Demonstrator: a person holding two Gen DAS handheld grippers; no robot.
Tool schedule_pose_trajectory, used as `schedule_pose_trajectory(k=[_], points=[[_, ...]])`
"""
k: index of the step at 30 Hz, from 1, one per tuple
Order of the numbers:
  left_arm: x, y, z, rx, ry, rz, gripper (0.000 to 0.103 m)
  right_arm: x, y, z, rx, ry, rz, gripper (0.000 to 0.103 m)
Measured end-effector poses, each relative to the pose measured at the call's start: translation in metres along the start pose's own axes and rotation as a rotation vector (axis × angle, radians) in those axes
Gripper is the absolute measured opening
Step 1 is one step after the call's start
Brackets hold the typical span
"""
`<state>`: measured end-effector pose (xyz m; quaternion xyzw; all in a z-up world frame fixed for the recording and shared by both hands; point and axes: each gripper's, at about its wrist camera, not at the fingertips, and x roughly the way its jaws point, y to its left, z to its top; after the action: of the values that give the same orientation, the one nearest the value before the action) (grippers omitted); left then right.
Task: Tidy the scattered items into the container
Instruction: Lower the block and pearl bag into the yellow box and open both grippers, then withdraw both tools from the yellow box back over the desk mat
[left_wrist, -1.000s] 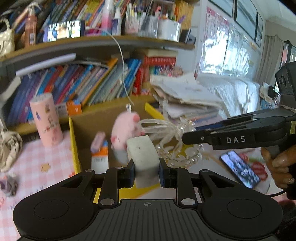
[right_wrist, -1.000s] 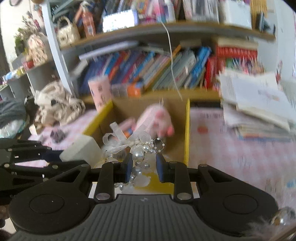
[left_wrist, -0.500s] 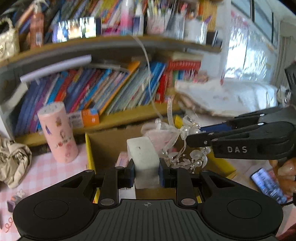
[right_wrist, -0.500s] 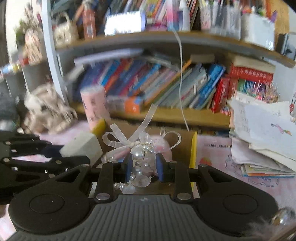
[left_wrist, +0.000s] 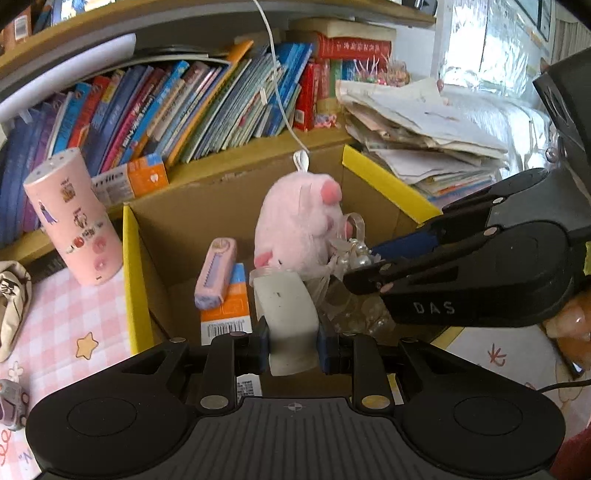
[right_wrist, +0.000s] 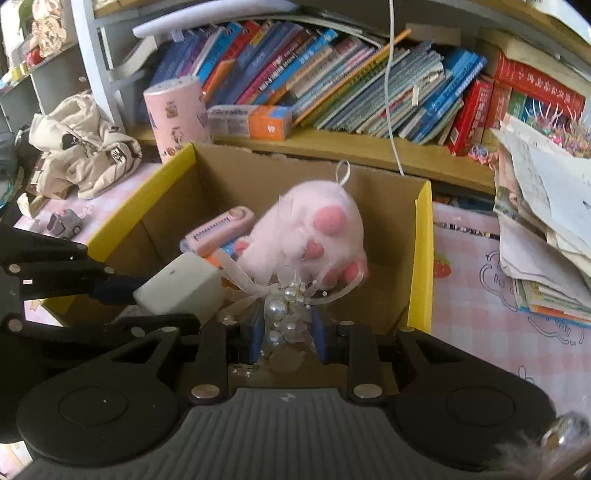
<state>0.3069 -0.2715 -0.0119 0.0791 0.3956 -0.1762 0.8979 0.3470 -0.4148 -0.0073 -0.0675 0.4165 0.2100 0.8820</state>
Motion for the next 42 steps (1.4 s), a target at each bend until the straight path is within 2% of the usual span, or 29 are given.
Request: schedule_pose_trajectory(k=[5, 8, 10, 11, 14, 19, 21, 34, 42], points=[[0.003, 0.004, -0.002, -0.009, 0.010, 0.003, 0.027, 0.003, -0.001, -0.002, 0.004, 0.010, -0.007, 0.028], [0.002, 0.003, -0.003, -0.005, 0.007, 0.016, 0.029, 0.002, 0.000, -0.002, 0.004, 0.004, -0.008, 0.033], [0.000, 0.001, -0.003, 0.003, -0.002, 0.025, 0.031, 0.000, 0.003, -0.002, -0.003, -0.007, -0.015, 0.045], [-0.002, 0.000, -0.003, 0.008, -0.008, 0.030, 0.033, -0.002, 0.004, -0.001, -0.010, -0.015, -0.024, 0.047], [-0.010, -0.002, -0.003, 0.014, -0.034, 0.036, 0.043, -0.008, 0.004, -0.001, -0.015, -0.032, -0.030, 0.048], [-0.027, -0.005, -0.003, 0.009, -0.078, 0.069, 0.047, -0.023, 0.003, -0.003, 0.002, -0.080, -0.028, 0.050], [-0.036, -0.005, -0.004, -0.002, -0.102, 0.083, 0.052, -0.030, 0.003, -0.005, 0.005, -0.101, -0.029, 0.051], [-0.085, -0.011, -0.015, -0.060, -0.204, 0.114, 0.053, -0.083, 0.007, -0.016, 0.024, -0.209, -0.022, 0.052], [-0.106, -0.021, -0.032, -0.063, -0.209, 0.096, 0.053, -0.106, 0.019, -0.036, -0.017, -0.221, -0.008, 0.055]])
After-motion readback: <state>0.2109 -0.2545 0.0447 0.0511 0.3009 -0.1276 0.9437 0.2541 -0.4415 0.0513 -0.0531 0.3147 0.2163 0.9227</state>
